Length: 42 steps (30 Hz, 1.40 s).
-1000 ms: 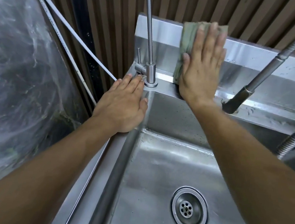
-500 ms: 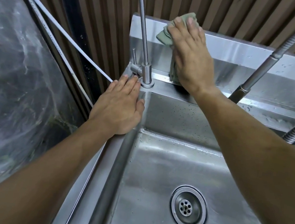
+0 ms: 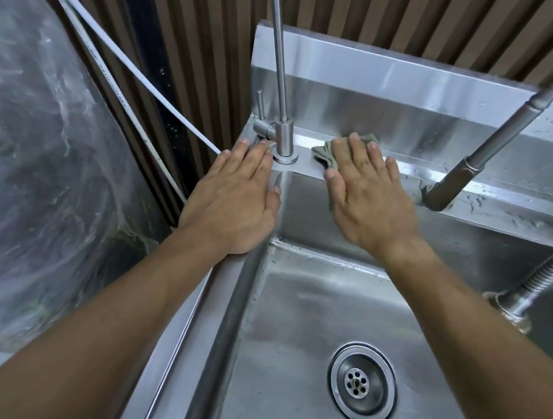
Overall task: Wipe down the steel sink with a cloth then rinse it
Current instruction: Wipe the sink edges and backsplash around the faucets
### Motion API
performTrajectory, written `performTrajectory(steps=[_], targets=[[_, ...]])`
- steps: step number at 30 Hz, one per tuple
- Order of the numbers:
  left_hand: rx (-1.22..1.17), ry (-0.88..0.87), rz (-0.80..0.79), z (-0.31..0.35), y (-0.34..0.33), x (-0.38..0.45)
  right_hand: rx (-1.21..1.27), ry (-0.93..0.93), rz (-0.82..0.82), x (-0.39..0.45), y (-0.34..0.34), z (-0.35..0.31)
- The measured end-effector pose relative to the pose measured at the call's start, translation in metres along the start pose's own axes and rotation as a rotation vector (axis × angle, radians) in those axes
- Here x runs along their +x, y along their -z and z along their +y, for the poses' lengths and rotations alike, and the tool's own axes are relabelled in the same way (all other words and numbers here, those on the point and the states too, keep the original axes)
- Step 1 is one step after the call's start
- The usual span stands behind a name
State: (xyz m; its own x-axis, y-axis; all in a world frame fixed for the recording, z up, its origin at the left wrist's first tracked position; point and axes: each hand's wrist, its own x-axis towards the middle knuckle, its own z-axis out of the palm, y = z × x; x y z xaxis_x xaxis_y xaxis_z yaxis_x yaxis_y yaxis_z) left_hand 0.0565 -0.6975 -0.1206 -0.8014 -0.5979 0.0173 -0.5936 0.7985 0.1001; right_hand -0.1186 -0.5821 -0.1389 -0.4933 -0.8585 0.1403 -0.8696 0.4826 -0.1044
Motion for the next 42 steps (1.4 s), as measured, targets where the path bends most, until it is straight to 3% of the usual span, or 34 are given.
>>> performTrajectory(steps=[2, 7, 11, 14, 20, 24, 29, 35, 38, 42], targets=[[-0.001, 0.000, 0.002, 0.001, -0.001, 0.000, -0.052, -0.021, 0.046, 0.004, -0.004, -0.012], [0.009, 0.003, 0.016, 0.000, -0.003, 0.000, -0.026, 0.229, 0.082, 0.016, -0.009, -0.033], [0.008, 0.002, -0.007, 0.001, -0.002, -0.001, 0.002, 0.125, 0.126, -0.007, -0.005, -0.002], [0.010, 0.004, 0.005, 0.001, -0.003, 0.000, -0.015, 0.047, 0.109, -0.003, -0.007, -0.016], [0.008, 0.003, 0.004, 0.000, -0.004, 0.001, 0.039, 0.162, 0.081, 0.024, -0.011, -0.037], [0.007, 0.014, 0.015, 0.002, -0.002, -0.001, 0.041, -0.013, 0.166, -0.004, -0.011, -0.005], [-0.018, 0.051, 0.030, 0.002, -0.003, -0.003, 0.050, -0.208, 0.211, 0.005, -0.016, -0.028], [-0.014, 0.036, 0.034, 0.001, -0.005, -0.001, 0.050, 0.197, 0.074, 0.012, -0.002, -0.018], [-0.015, 0.035, 0.033, 0.001, -0.004, -0.001, 0.015, 0.096, 0.181, -0.003, -0.006, -0.011], [-0.019, 0.036, 0.030, 0.001, -0.004, -0.002, 0.035, 0.118, 0.067, -0.002, -0.012, -0.026]])
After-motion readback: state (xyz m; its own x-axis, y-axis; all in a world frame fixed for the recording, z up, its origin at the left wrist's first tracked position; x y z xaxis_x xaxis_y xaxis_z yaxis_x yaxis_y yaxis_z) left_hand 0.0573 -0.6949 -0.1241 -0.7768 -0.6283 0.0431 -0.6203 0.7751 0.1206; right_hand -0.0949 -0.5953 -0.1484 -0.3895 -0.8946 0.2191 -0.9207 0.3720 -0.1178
